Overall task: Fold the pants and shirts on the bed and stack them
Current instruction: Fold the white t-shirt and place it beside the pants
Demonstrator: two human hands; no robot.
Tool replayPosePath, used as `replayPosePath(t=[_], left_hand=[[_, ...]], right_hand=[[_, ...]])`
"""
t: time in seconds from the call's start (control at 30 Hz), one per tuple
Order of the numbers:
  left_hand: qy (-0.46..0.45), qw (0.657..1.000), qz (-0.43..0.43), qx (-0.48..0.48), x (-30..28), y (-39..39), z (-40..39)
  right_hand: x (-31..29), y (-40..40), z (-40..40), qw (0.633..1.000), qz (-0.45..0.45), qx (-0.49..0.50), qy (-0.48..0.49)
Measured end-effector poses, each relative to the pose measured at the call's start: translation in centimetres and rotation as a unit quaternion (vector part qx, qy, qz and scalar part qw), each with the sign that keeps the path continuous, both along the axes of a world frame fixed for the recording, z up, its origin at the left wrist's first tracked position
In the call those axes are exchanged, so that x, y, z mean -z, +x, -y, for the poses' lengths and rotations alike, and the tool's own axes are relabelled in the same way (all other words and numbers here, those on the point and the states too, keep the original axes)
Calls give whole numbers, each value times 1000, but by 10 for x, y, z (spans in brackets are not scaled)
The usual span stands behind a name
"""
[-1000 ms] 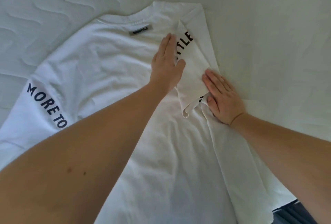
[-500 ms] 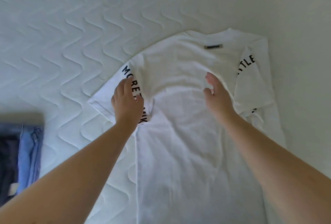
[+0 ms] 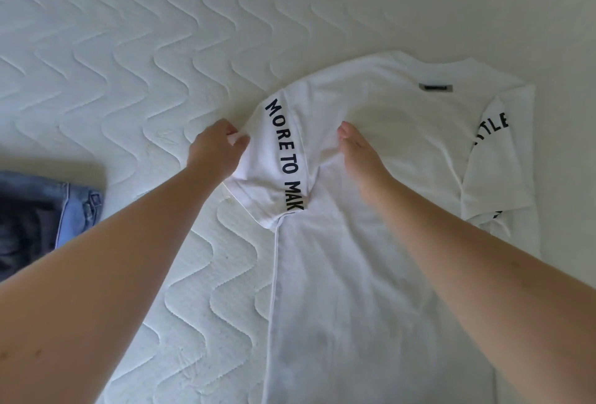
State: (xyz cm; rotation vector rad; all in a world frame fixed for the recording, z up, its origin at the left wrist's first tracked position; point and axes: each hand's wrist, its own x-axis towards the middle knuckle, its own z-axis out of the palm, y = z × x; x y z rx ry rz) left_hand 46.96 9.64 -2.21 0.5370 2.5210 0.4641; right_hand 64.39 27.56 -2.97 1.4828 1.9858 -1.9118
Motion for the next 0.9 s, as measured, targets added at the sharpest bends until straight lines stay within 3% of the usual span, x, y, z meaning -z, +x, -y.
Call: replayPosePath(t=[0.13, 0.27, 0.37, 0.47, 0.63, 0.7, 0.8, 0.83, 0.9], left_hand=[[123, 991, 52, 21, -26, 4, -17], [239, 961, 139, -32, -56, 15, -38], [290, 936, 197, -25, -73, 25, -57], [296, 928, 226, -1, -76, 39, -76], [265, 947, 178, 35, -60, 79, -121], [237, 947, 206, 70, -56, 91, -140], [221, 911, 336, 93, -49, 88, -150], [232, 907, 343, 81, -46, 82, -150], [251, 926, 276, 52, -39, 62, -145]], right_hand=[[-2, -19, -14, 1000, -5, -1, -10], [-4, -36, -29, 999, -19, -19, -46], [-11, -54, -39, 988, -92, 65, -105], [-19, -67, -55, 977, -91, 99, -163], [-26, -54, -93, 964, -75, 119, -224], [-26, -40, -108, 960, -67, 139, -232], [-22, -15, -122, 967, -31, 161, -194], [-21, -7, -123, 973, -5, 153, -172], [-20, 6, -119, 988, 60, 106, -99]])
